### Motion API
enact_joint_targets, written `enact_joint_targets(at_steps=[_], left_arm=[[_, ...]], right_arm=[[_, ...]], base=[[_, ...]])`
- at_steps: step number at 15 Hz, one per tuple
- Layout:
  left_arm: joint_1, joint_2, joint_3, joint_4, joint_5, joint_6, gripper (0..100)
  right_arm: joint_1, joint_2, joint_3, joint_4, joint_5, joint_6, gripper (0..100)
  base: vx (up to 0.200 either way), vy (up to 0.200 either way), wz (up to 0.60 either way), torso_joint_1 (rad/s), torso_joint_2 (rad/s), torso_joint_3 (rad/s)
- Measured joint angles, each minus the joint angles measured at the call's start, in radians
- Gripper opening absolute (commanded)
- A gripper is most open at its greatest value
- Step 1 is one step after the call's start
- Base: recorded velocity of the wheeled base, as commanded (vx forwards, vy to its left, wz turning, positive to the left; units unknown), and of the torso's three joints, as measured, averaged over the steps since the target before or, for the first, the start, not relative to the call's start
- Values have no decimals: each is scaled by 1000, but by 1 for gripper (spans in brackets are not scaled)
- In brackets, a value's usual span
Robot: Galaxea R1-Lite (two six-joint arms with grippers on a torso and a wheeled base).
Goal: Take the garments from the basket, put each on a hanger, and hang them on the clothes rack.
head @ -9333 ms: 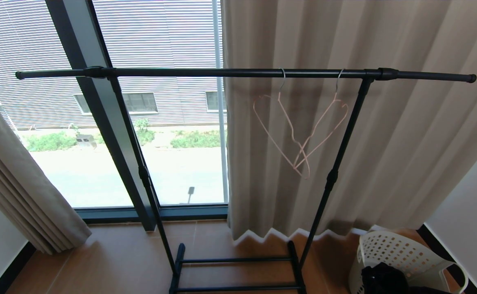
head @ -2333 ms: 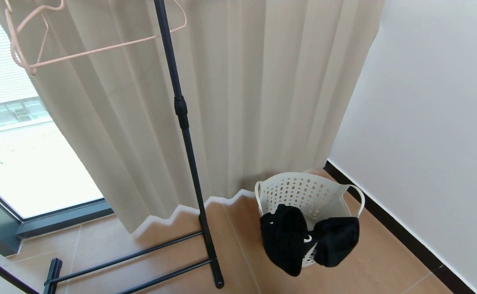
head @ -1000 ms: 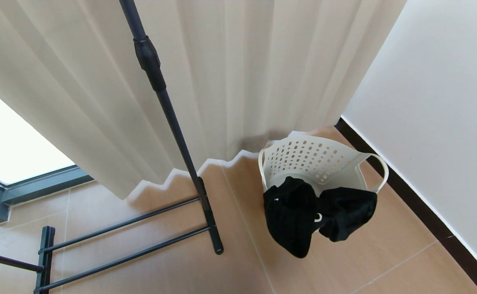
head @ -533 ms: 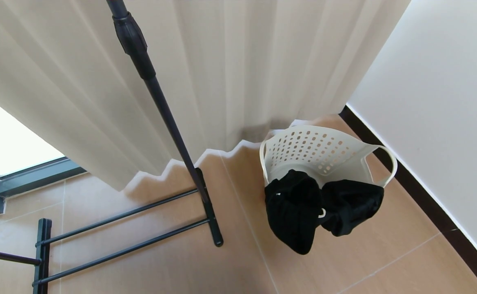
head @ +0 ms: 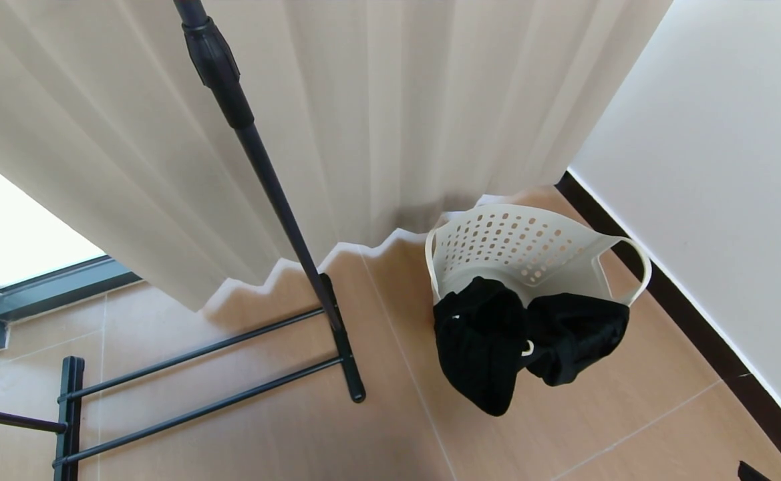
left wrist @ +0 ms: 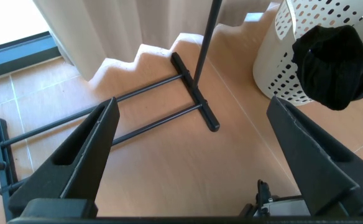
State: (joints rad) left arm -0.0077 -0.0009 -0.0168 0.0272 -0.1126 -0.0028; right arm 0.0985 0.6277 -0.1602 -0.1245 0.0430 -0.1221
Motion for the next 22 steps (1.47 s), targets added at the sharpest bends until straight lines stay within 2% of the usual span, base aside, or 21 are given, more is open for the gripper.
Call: enact_joint_targets(at_steps=[5, 10, 13, 18, 22], left_arm=[[0, 0, 0, 0, 0, 0, 100], [0, 0, 0, 0, 0, 0, 100], [0, 0, 0, 0, 0, 0, 100], [0, 0, 0, 0, 0, 0, 100], [0, 0, 0, 0, 1, 0, 100]], right_arm=[[107, 370, -202, -13, -18, -115, 100], [204, 722, -428, -16, -115, -199, 100], [233, 958, -607, -14, -183, -250, 100], [242, 1292, -907, -11, -236, -308, 100], [238, 1446, -1052, -10, -251, -318, 100]], base=[[0, 0, 0, 0, 0, 0], [0, 0, 0, 0, 0, 0], [0, 0, 0, 0, 0, 0], [0, 0, 0, 0, 0, 0], [0, 0, 0, 0, 0, 0]])
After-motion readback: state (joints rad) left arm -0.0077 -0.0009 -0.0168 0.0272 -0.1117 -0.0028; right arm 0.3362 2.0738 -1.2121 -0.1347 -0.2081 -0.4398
